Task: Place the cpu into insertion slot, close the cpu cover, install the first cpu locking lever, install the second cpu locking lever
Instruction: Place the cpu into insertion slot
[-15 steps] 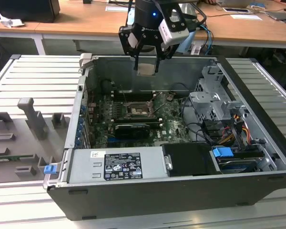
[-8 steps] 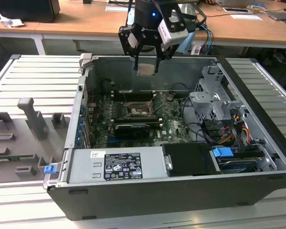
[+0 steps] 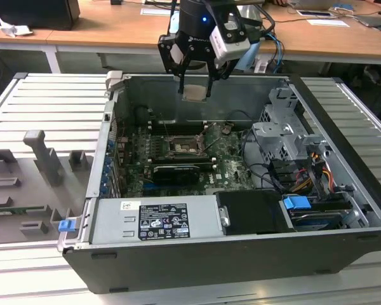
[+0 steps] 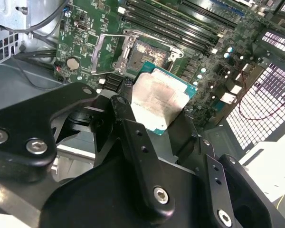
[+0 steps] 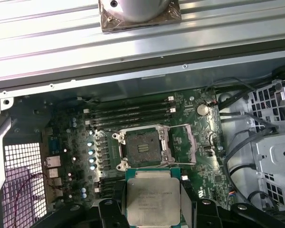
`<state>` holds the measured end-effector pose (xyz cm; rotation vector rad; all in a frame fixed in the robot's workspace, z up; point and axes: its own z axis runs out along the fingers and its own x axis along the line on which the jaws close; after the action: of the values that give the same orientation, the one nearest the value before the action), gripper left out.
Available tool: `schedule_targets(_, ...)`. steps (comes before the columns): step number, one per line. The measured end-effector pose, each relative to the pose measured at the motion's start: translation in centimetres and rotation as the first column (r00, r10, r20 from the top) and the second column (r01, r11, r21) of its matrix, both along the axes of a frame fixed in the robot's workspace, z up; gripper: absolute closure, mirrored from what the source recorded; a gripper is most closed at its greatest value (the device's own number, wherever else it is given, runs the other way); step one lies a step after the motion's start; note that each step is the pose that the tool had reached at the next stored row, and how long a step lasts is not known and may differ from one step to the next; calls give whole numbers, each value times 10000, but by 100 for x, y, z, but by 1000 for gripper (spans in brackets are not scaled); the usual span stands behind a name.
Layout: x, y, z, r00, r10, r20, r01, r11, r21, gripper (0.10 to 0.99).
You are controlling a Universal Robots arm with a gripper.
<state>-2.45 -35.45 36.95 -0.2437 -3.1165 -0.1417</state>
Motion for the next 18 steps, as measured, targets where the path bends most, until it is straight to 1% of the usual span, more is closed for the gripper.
schedule_targets(18, 0, 0, -4, 9993, -369, 2, 369, 9993, 2, 545)
